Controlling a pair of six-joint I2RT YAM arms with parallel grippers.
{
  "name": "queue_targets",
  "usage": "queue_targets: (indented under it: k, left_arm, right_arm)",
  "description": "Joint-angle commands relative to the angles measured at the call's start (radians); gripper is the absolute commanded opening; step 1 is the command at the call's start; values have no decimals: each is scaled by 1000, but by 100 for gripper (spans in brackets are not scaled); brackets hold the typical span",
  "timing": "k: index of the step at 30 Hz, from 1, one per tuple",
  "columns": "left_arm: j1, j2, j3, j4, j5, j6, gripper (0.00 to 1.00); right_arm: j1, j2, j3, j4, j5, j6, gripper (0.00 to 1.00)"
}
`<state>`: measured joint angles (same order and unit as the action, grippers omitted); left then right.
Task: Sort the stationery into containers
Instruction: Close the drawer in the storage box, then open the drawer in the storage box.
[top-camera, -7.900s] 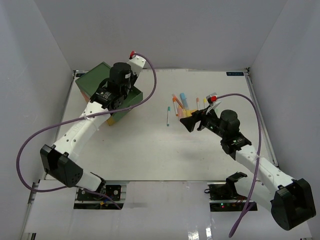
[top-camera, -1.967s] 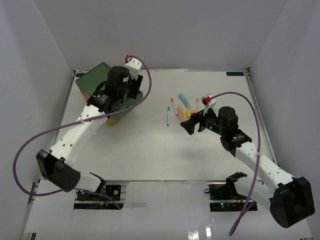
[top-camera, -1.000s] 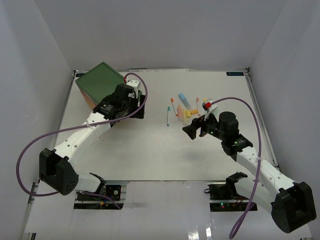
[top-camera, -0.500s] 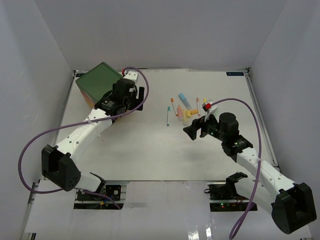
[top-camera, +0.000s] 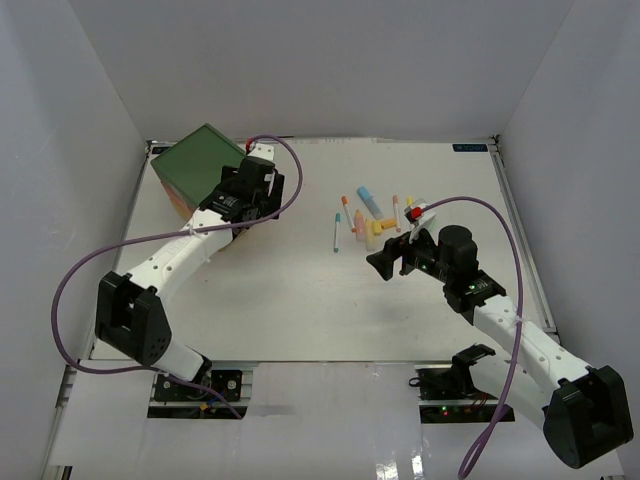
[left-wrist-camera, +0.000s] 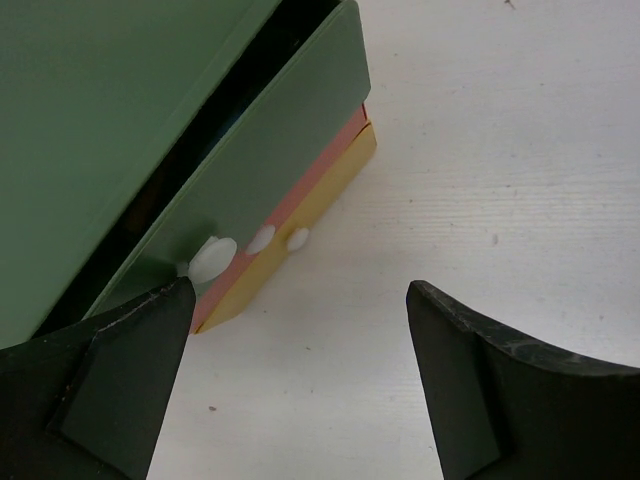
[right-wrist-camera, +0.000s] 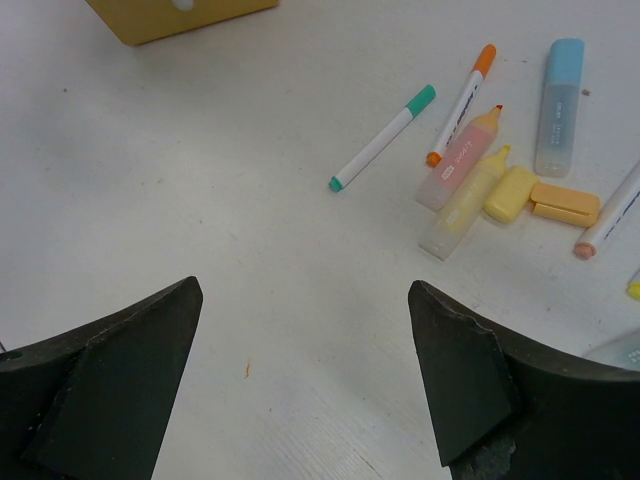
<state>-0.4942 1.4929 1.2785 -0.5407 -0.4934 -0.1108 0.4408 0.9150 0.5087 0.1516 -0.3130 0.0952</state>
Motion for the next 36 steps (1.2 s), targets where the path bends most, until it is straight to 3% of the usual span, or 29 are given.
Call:
queue_targets:
  k: [1, 15, 27, 32, 36]
  left_arm:
    - [16, 0, 36, 28, -63, 25, 98]
    - [26, 27, 54, 50, -96, 31, 98]
    - [5, -115, 65, -21, 110, 2, 98]
    - [-36, -137, 18, -39, 104, -26, 98]
    - [-98, -91, -28, -38, 18, -18, 97]
  right_arm:
    - [3, -10, 2, 26, 6, -17, 90]
    - [4, -14, -2, 28, 0, -15, 90]
    - [3, -21, -6, 28, -3, -14, 90]
    - [3, -21, -6, 28, -5, -11, 90]
    - [4, -27, -6, 28, -5, -8, 90]
